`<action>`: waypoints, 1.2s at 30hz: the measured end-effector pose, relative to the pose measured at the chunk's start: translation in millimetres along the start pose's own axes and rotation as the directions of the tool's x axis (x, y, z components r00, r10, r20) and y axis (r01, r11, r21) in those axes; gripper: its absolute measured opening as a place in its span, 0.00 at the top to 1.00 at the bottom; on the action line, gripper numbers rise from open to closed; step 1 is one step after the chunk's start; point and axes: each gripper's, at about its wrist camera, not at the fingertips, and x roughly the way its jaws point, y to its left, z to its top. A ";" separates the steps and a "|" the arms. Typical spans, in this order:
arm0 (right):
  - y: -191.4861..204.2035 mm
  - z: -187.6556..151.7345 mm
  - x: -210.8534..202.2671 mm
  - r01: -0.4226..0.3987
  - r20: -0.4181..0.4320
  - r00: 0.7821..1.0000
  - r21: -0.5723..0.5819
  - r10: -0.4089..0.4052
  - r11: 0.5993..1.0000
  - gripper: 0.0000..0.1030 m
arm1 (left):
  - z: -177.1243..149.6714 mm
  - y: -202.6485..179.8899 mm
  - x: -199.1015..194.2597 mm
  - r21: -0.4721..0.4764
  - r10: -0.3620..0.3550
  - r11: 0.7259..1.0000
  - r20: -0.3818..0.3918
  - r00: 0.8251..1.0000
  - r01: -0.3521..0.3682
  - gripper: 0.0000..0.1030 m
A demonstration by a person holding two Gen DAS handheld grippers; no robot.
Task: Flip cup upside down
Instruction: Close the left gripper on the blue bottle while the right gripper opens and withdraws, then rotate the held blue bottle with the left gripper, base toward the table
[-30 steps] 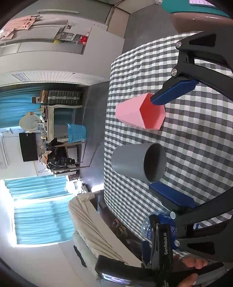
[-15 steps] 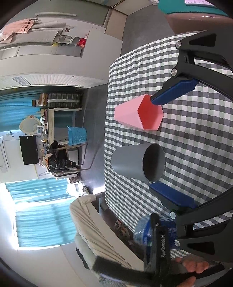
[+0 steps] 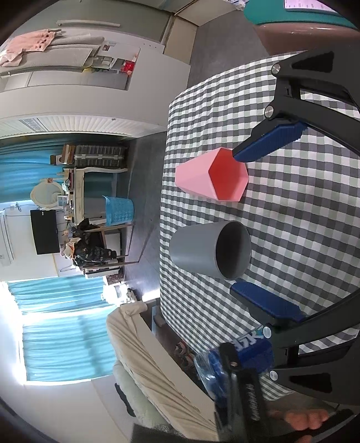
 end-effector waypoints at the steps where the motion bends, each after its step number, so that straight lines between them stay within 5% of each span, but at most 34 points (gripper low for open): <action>1: -0.1 0.0 -0.1 0.001 0.000 1.000 0.000 -0.001 1.000 0.14 | -2.5 -1.0 -2.5 0.006 -0.005 1.000 0.010 1.000 0.005 0.25; 10: 1.1 -3.6 -3.8 0.002 -0.005 1.000 -0.007 -0.002 1.000 0.14 | -19.2 -7.1 -0.9 0.057 -0.015 0.998 0.041 0.999 0.012 0.18; 17: 3.7 -7.2 -8.5 0.015 -0.008 1.000 -0.017 -0.016 1.000 0.14 | -37.9 -0.4 22.8 0.057 -0.027 0.998 -0.015 1.000 0.027 0.19; 19: 4.4 -8.8 -8.5 0.020 -0.012 1.000 -0.019 -0.020 1.000 0.14 | -40.1 1.1 23.4 0.040 -0.060 0.997 0.000 0.998 0.060 0.31; 32: 11.6 -9.0 -7.6 0.045 -0.022 0.999 -0.042 -0.046 0.998 0.14 | -18.5 -5.0 21.7 0.102 -0.050 0.994 0.163 0.985 0.034 0.31; 36: 10.2 -8.4 -4.8 0.060 -0.030 0.998 -0.042 -0.061 0.997 0.14 | -7.7 -6.8 37.9 0.113 -0.056 0.993 0.162 0.985 0.038 0.31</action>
